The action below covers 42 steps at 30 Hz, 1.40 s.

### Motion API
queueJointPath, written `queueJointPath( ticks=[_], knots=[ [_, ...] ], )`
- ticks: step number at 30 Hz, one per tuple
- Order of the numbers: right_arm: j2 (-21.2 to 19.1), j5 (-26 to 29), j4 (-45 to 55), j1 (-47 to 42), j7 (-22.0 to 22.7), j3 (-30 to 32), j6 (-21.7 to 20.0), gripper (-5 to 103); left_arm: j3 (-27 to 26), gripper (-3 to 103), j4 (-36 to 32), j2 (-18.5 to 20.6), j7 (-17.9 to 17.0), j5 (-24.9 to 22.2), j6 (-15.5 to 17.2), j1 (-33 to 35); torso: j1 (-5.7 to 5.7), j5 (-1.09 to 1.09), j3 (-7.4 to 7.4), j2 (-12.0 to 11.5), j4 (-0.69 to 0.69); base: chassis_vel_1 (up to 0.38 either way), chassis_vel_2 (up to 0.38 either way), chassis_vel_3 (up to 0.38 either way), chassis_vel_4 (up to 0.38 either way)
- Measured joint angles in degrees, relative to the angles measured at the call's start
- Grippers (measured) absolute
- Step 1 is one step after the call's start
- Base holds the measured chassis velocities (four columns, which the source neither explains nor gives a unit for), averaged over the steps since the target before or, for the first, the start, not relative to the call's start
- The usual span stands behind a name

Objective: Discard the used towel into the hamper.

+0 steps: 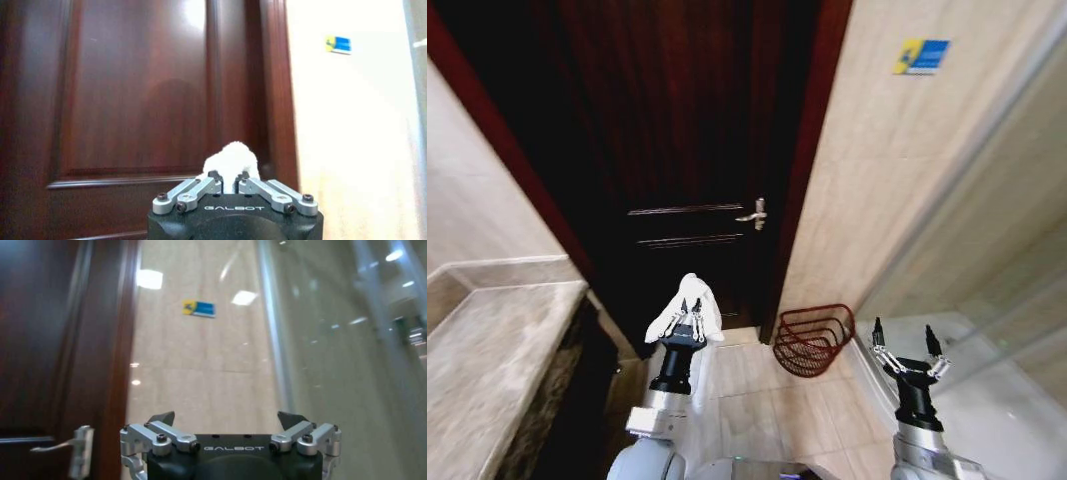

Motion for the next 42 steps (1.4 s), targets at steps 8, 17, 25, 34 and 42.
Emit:
queueJointPath(
  ticks=[8, 17, 25, 34, 42],
  knots=[
    [0.1, 0.2, 0.2, 0.1, 0.1, -0.4, -0.2, 100, 0.0, 9, 0.3, 0.0, 0.1, 0.0, -0.1, 0.0, 0.00, 0.00, 0.00, 0.0, 0.00, -0.129, -0.128, -0.114, -0.126],
    [0.3, -0.4, 0.2, 0.3, 1.6, -1.0, 0.2, 100, 0.0, 9, 0.8, 0.0, 0.3, -0.1, -0.1, -0.1, 0.00, 0.00, 0.00, 0.0, 0.00, -0.129, -0.126, -0.128, -0.132],
    [0.3, -1.0, 0.7, 0.5, 0.7, -1.2, 1.6, 100, -1.8, 9, 6.2, 0.0, 0.9, -4.8, -0.8, -2.9, 0.00, -0.01, 0.00, 0.0, -0.01, -0.125, -0.123, -0.123, -0.123],
    [0.4, -4.0, 0.9, 0.4, 2.9, -2.4, 3.3, 100, -5.2, 9, 15.0, 0.0, 3.7, -9.2, 3.8, -10.2, 0.00, -0.01, 0.01, 0.0, 0.01, -0.044, -0.052, -0.047, -0.044],
    [0.4, -6.7, 1.8, 0.3, 6.7, -1.4, 4.2, 100, -6.3, 9, 20.8, 0.6, 4.4, -13.6, 8.0, -17.8, 0.01, 0.00, 0.01, 0.0, 0.00, 0.000, 0.000, 0.000, 0.000]
  ],
)
